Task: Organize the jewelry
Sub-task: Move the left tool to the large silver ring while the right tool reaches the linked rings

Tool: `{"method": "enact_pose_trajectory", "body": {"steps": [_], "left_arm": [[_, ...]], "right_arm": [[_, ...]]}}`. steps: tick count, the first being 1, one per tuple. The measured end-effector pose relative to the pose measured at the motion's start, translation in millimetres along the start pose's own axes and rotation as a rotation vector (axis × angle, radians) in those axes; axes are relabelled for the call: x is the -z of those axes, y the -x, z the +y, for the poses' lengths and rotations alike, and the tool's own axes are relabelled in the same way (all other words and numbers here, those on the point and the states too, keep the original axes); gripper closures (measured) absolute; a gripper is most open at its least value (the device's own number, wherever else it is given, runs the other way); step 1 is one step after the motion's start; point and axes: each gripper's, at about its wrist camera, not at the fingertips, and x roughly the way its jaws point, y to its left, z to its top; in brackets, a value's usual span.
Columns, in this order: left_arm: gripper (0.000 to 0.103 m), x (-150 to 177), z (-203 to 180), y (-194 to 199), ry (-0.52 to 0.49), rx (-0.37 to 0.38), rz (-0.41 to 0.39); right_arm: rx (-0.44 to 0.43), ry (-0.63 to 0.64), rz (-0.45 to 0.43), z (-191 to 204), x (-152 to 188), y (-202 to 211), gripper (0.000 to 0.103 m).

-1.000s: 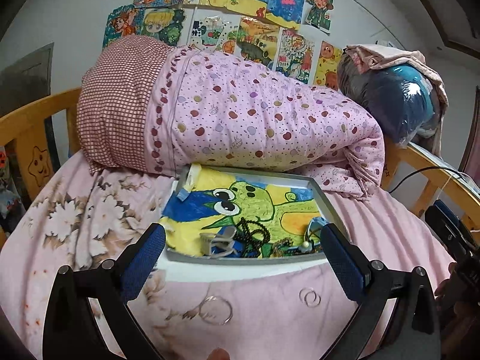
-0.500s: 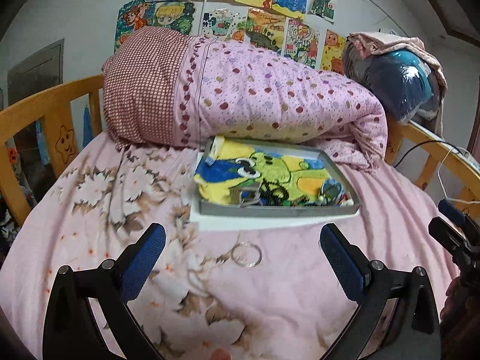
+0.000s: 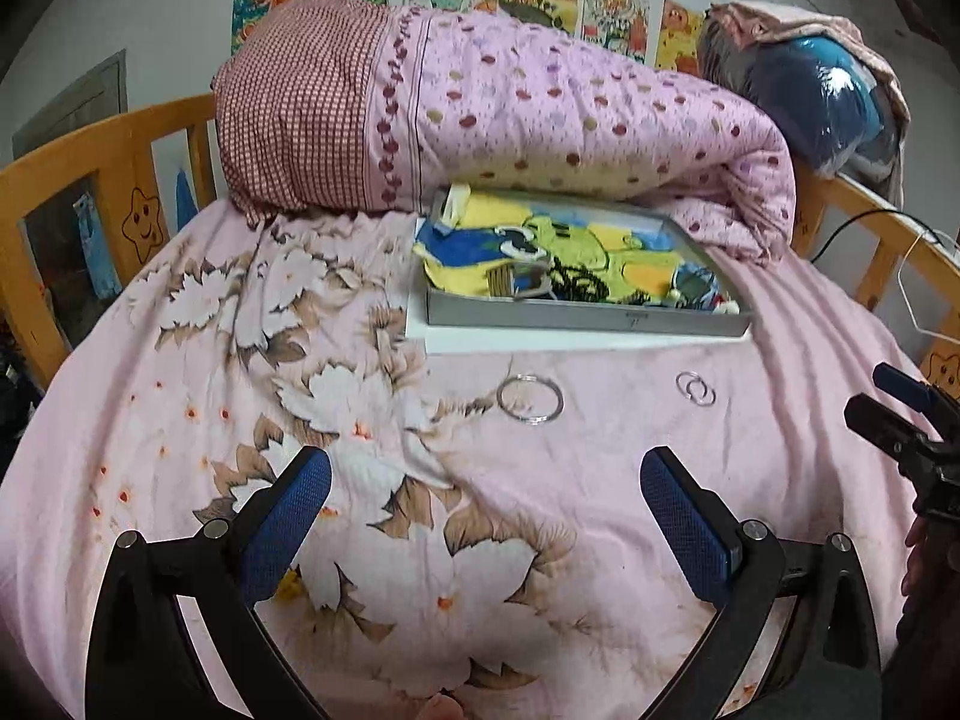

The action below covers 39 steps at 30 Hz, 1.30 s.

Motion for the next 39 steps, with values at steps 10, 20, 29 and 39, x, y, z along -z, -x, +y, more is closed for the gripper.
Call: {"method": "enact_pose_trajectory", "body": {"steps": [10,20,29,39], "left_arm": [[0.002,6.6,-4.2,-18.5,-0.032,-0.007,0.058],[0.002,0.8,-8.2,-40.4,-0.066,-0.005,0.093],[0.002,-6.7,-9.0,-66.1,-0.099,0.025,0.128],[0.002,-19.9,-6.6,-104.5,-0.171,0.075,0.155]], "right_arm": [[-0.011,-0.01,0.051,-3.0,2.2,-16.1,0.0],[0.004,-0.002,0.093,-13.6,-0.1,-38.6,0.0],[-0.048,0.055,0.1,-22.7,-10.3,-65.2,0.0],[-0.144,0.125,0.151,-27.9,-11.2,-108.1,0.0]]}}
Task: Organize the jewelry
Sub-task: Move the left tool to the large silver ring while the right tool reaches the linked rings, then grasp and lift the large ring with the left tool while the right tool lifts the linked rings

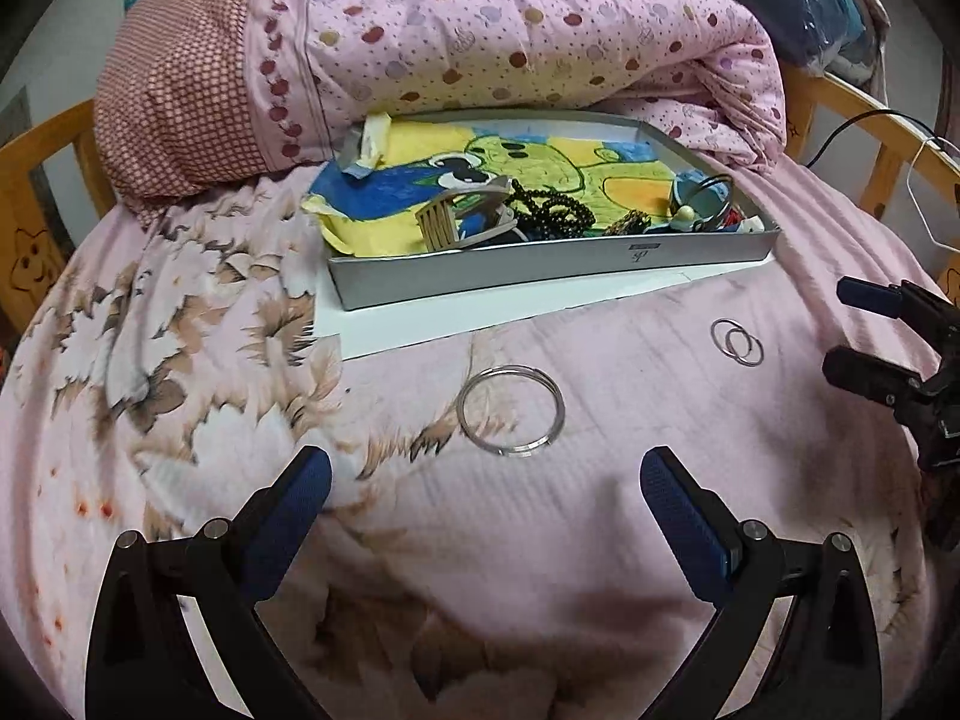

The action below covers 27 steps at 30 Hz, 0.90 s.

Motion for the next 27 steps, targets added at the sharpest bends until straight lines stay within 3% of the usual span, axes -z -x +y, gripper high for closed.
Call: {"method": "enact_pose_trajectory", "body": {"steps": [5,8,10,15,20,27], "left_arm": [[0.005,-6.4,5.5,-15.4,-0.013,0.038,0.02],[0.019,-8.2,4.9,-25.2,-0.029,0.066,0.049],[0.024,-9.4,3.0,-30.5,-0.038,0.082,0.066],[0.031,-13.1,1.5,-36.1,-0.058,0.099,0.069],[0.05,-16.0,4.3,-39.1,-0.053,0.084,0.066],[0.063,-15.1,-6.0,-37.0,-0.098,0.062,0.063]], "right_arm": [[-0.046,-0.021,0.051,-4.8,0.8,-18.5,0.002],[-0.073,-0.026,0.082,-4.1,-0.7,-25.6,0.018],[-0.085,-0.027,0.096,-3.3,-1.6,-29.2,0.023],[-0.113,-0.021,0.107,-1.8,-6.5,-36.2,0.045],[-0.115,-0.028,0.117,-3.3,-10.1,-44.0,0.053],[-0.098,0.022,0.124,6.6,-8.9,-44.2,0.074]]}}
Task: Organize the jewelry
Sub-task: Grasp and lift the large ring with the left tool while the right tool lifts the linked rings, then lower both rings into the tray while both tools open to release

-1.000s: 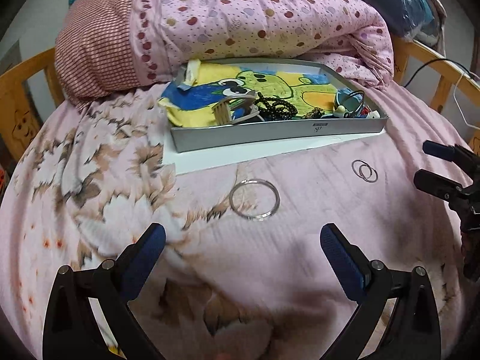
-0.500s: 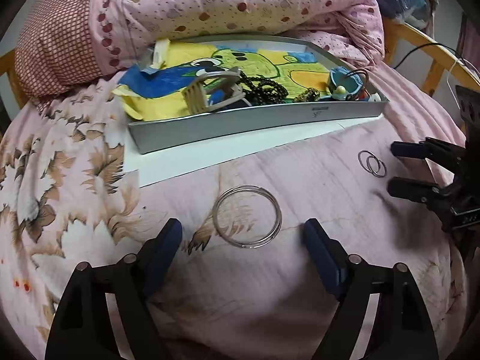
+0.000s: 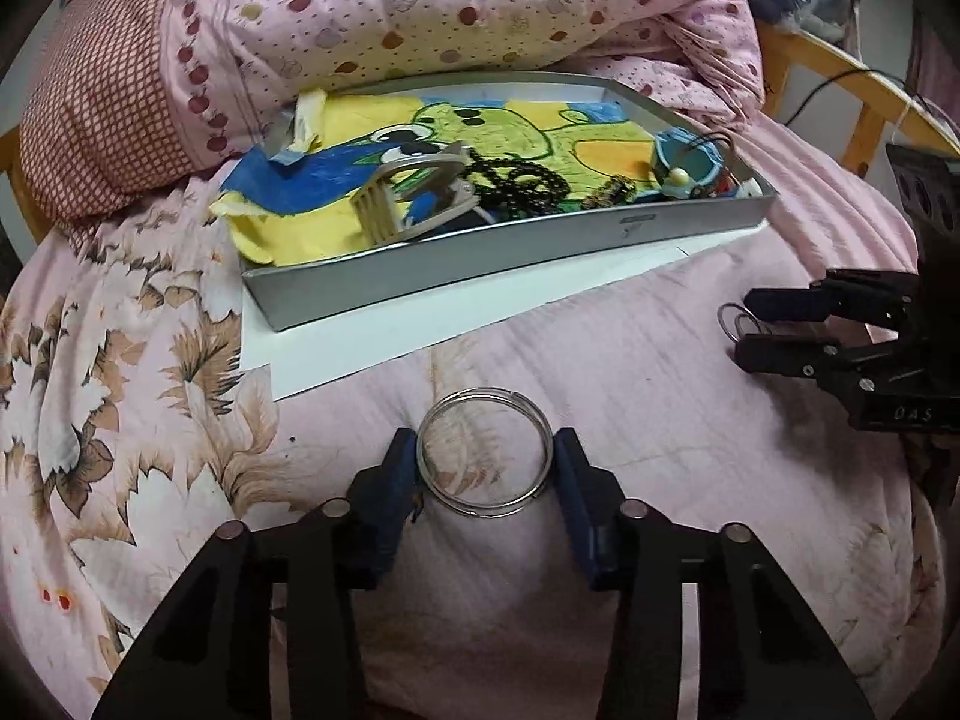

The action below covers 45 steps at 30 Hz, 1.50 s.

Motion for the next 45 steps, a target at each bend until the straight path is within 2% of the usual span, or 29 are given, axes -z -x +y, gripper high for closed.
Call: {"method": "enact_pose_trajectory", "body": {"steps": [3,12,21,31,39,45], "left_arm": [[0.064,-0.1,-4.7,-1.0,-0.022,-0.015,0.002],[0.064,2.3,-7.2,6.8,0.013,-0.018,-0.002],[0.064,-3.0,-16.1,25.9,0.033,-0.014,-0.047],[0.064,-44.4,-27.1,32.0,0.05,-0.006,-0.161],[0.064,-82.9,-28.1,9.7,0.151,-0.055,-0.212],[0.064,-95.0,-38.1,-8.5,0.132,-0.073,-0.189]], "right_arm": [[0.005,0.016,-0.002,3.1,0.8,0.3,0.074],[-0.003,0.026,-0.027,9.7,3.1,7.7,0.074],[0.042,0.016,-0.148,9.5,-5.1,31.3,0.074],[0.12,-0.055,-0.327,-16.1,-21.7,60.2,0.074],[0.172,-0.132,-0.38,-52.5,-33.0,60.0,0.074],[0.177,-0.218,-0.386,-81.3,-34.9,50.7,0.074]]}}
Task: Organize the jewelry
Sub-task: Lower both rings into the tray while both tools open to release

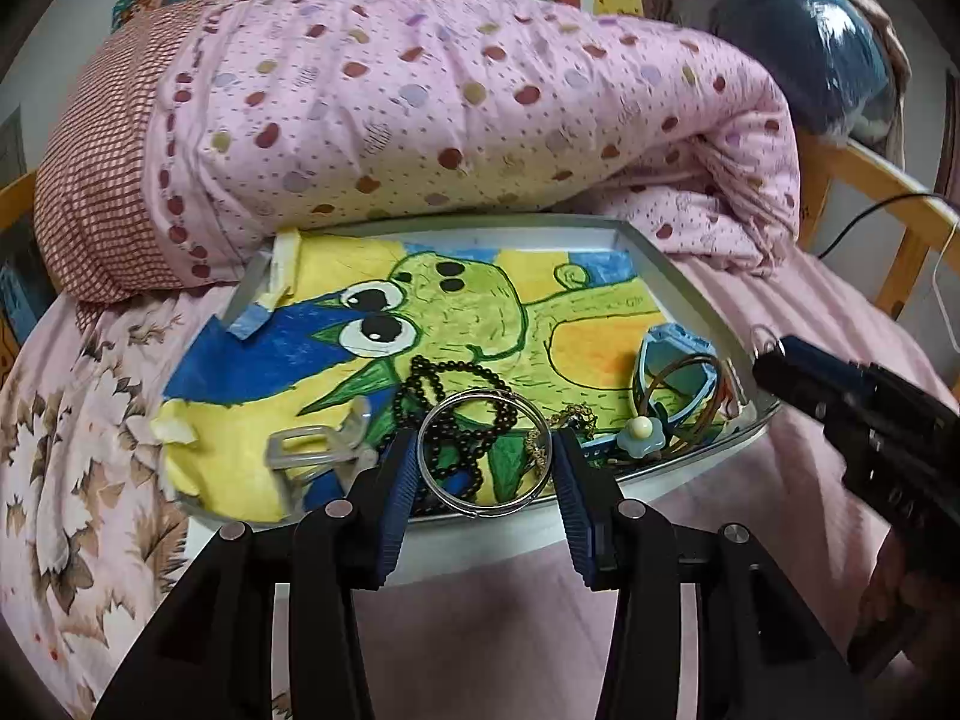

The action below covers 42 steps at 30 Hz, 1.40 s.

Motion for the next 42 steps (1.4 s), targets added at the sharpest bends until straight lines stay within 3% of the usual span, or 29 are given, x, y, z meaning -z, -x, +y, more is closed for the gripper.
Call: {"method": "enact_pose_trajectory", "body": {"steps": [10,18,24,28,30,33,36,37,39,42], "left_arm": [[0.064,-3.0,-3.3,-29.4,0.002,-0.006,0.055],[0.064,-1.2,3.2,-48.4,0.059,-0.007,0.105],[0.063,-1.2,6.0,-49.9,0.07,0.018,0.118],[0.063,-0.9,11.1,-45.3,0.122,0.073,0.116],[0.063,-2.0,12.2,-43.8,0.142,0.082,0.119],[0.063,-5.0,14.0,-37.6,0.17,0.101,0.11],[0.049,-9.8,12.9,-29.3,0.18,0.098,0.086],[0.044,-11.5,12.6,-25.4,0.185,0.095,0.072],[0.04,-14.2,11.7,-19.4,0.19,0.095,0.05],[0.035,-18.2,10.3,-6.4,0.193,0.081,0.013]], "right_arm": [[0.004,-0.045,0.037,-10.6,4.2,-20.2,0.074],[0.011,-0.061,0.078,-14.1,5.8,-27.3,0.074],[0.021,-0.054,0.089,-12.5,6.0,-27.9,0.073],[0.023,-0.066,0.082,-15.4,4.4,-25.1,0.073],[0.028,-0.065,0.076,-16.1,3.1,-22.5,0.065],[0.033,-0.062,0.063,-16.0,0.2,-17.6,0.062],[0.044,-0.052,0.046,-14.7,-4.4,-11.3,0.061],[0.049,-0.05,0.038,-14.3,-6.2,-8.4,0.057],[0.057,-0.058,0.008,-14.4,-9.4,0.4,0.039],[0.066,-0.061,-0.019,-13.3,-14.5,11.5,0.033]]}}
